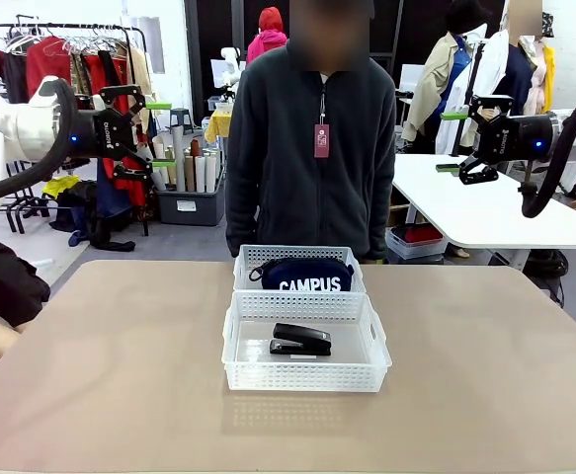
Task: Distribute items into two baskets.
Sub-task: Place the picked Stapler into the Organizing basket as instructed by the person.
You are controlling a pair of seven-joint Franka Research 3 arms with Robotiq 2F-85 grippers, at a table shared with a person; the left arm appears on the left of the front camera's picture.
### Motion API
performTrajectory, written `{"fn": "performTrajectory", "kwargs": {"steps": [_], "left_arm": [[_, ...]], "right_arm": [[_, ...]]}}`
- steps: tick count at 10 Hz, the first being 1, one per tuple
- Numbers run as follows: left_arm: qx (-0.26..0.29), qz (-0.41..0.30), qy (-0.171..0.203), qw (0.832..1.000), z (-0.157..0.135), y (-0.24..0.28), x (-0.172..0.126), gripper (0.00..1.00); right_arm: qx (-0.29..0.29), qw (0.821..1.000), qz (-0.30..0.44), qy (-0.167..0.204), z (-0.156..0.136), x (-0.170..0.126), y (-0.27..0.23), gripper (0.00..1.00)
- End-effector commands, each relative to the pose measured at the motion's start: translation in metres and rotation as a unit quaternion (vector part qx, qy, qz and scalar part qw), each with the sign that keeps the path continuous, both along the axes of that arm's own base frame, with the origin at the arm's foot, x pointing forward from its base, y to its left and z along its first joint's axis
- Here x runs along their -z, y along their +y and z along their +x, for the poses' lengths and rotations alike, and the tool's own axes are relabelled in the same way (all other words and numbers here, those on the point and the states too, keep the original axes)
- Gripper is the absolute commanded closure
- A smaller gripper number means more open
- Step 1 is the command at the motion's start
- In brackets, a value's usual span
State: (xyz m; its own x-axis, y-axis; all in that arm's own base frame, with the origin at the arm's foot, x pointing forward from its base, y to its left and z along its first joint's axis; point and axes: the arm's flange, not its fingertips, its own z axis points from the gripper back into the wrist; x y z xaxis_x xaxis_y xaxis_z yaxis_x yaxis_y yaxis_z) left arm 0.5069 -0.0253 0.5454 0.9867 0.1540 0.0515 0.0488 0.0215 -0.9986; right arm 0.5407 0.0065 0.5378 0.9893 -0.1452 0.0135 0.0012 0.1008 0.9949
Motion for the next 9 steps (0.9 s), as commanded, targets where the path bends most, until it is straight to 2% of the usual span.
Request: {"fn": "performTrajectory", "kwargs": {"steps": [1, 9], "left_arm": [[-0.001, -0.001, 0.002, 1.0, -0.0004, 0.0008, -0.0012, 0.0], [-0.001, -0.001, 0.002, 1.0, -0.0004, 0.0008, -0.0012, 0.0]], "right_arm": [[-0.001, 1.0, 0.0, -0.001, -0.0018, -0.0019, 0.0003, 0.0], [-0.001, 1.0, 0.0, -0.001, -0.0018, -0.0019, 0.0003, 0.0]]}}
